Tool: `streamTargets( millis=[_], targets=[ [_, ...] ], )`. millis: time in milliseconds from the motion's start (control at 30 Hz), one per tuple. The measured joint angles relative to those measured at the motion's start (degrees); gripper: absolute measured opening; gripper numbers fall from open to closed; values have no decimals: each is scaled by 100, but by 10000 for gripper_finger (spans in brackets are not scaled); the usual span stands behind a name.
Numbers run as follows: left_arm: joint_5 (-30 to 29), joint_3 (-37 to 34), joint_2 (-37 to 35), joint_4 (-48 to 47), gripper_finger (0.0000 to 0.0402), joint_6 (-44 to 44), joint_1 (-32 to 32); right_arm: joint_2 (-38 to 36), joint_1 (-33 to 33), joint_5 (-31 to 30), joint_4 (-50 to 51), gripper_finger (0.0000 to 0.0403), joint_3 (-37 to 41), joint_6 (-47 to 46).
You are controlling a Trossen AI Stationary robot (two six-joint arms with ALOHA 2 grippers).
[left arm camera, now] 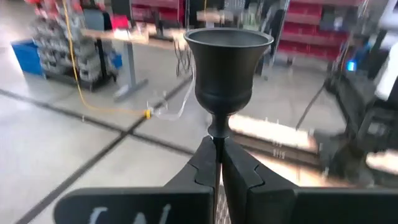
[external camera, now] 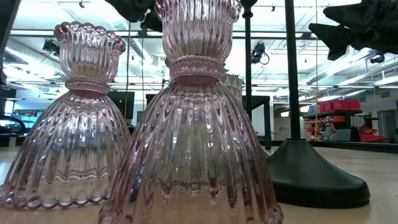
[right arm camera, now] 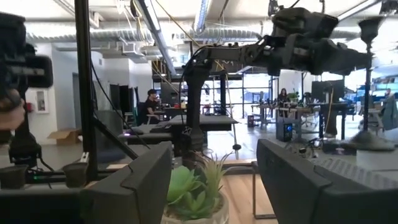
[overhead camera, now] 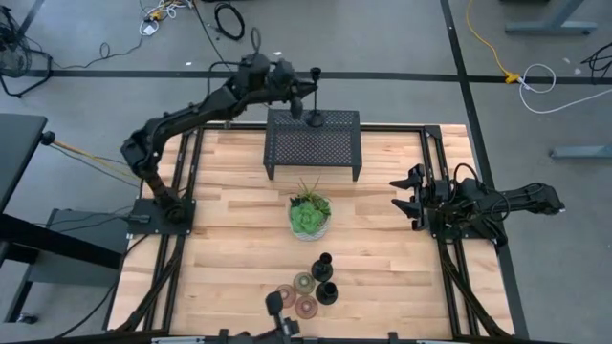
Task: Pick & Place candle stick holders
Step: Put the top left black candle holder on the shelf
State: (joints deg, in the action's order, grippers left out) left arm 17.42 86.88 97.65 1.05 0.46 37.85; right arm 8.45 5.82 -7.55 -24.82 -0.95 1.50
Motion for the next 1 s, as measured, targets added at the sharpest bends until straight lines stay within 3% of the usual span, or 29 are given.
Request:
streamTargets(
  millis=[167, 1000],
  targets=[
    [-142, -31, 133, -312, 9, 401, 62, -2, 0, 0, 2, 236, 0, -125],
    [217, -44, 380, -32, 9, 292, 184, 0, 0, -57, 133, 236, 0, -153]
  ],
)
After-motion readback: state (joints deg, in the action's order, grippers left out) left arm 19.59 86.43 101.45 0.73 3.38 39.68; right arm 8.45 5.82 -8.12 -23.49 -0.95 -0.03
